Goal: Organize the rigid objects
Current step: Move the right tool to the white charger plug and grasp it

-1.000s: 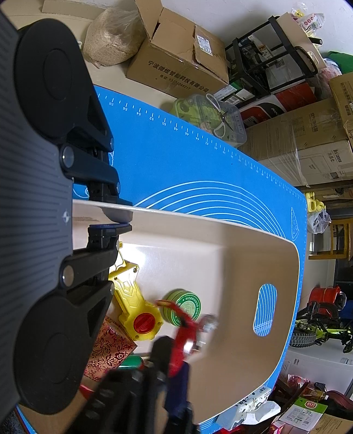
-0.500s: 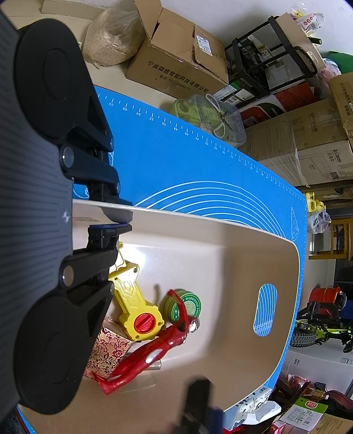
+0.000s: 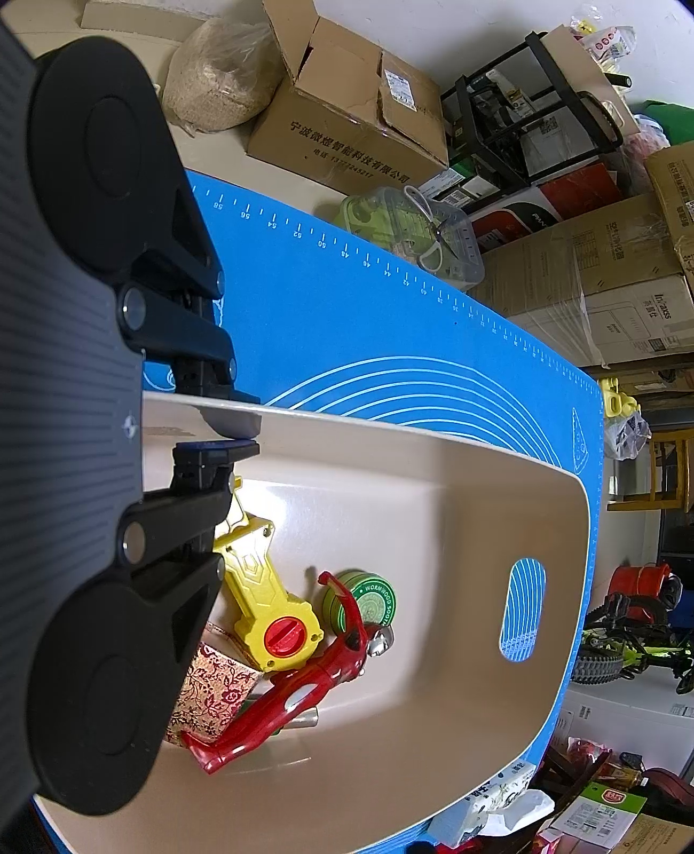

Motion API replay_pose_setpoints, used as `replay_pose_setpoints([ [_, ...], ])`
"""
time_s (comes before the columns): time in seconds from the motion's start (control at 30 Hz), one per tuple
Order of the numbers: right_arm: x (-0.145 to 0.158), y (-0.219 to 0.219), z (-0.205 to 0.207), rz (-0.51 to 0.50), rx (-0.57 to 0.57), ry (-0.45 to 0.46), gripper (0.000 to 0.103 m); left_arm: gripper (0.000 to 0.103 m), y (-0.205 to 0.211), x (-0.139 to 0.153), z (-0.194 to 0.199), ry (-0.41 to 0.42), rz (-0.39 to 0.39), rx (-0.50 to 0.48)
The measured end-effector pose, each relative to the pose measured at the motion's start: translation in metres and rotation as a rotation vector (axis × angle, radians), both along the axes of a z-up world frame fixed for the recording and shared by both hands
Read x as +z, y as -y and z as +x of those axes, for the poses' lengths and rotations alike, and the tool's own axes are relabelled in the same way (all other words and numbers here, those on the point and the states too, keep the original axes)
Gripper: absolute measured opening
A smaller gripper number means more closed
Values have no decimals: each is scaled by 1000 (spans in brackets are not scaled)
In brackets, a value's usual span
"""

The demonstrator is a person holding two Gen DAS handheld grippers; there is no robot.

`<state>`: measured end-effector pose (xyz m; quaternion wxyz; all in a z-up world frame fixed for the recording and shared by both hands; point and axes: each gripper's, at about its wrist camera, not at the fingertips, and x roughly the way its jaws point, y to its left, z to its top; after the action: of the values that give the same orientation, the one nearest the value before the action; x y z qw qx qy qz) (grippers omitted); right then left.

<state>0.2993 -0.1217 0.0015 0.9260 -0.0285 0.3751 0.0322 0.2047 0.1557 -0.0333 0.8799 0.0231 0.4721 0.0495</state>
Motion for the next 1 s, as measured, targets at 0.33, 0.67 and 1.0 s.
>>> replay_pose_setpoints([
  [0.33, -59, 21, 29, -5, -84, -138, 72, 13, 2, 1, 1, -3, 9, 2],
  [0.67, -94, 9, 46, 13, -99, -202, 70, 13, 4, 0, 1, -4, 17, -1],
  [1.0, -92, 8, 42, 38, -108, -195, 43, 13, 5, 0, 1, -4, 17, -1],
])
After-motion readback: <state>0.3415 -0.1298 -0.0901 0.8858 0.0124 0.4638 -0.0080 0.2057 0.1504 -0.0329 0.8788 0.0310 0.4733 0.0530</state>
